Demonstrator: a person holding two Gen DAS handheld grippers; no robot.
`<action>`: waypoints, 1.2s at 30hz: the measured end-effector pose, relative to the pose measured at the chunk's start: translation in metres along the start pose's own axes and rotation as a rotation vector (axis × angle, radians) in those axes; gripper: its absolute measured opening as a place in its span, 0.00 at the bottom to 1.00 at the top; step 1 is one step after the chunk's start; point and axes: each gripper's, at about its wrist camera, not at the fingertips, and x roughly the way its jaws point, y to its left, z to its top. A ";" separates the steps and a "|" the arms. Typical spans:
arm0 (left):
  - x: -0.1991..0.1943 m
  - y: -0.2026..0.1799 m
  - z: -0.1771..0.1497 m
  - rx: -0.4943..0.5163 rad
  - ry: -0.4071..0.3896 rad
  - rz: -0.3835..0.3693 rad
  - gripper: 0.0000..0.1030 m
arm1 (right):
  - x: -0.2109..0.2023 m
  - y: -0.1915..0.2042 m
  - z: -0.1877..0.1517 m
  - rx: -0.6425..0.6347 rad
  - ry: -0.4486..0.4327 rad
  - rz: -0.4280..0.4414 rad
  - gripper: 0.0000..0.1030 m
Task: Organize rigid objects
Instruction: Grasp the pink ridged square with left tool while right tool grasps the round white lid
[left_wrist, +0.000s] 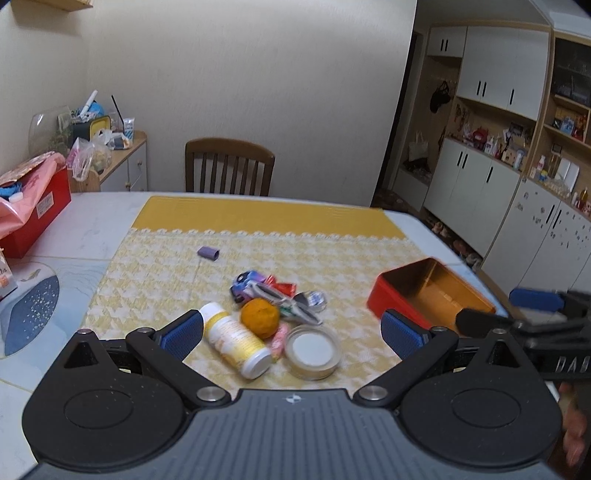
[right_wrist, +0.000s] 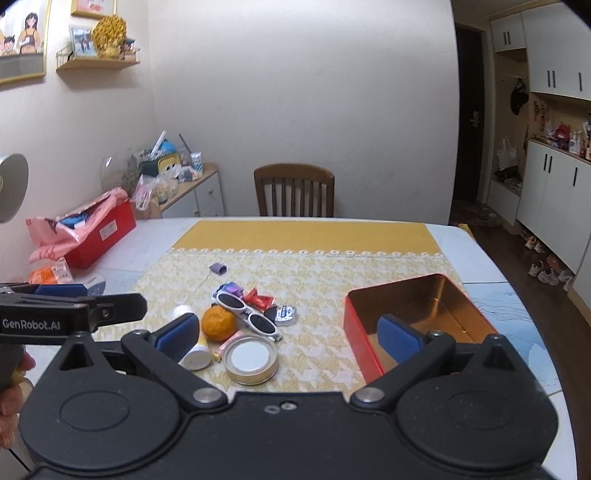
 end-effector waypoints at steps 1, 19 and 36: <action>0.005 0.005 -0.004 0.008 0.013 0.001 1.00 | 0.005 0.001 0.000 -0.007 0.010 -0.001 1.00; 0.090 0.070 -0.070 0.055 0.253 0.057 0.98 | 0.125 0.025 -0.020 -0.123 0.253 0.055 0.97; 0.108 0.087 -0.083 0.106 0.293 0.048 0.66 | 0.193 0.047 -0.039 -0.150 0.370 0.024 0.90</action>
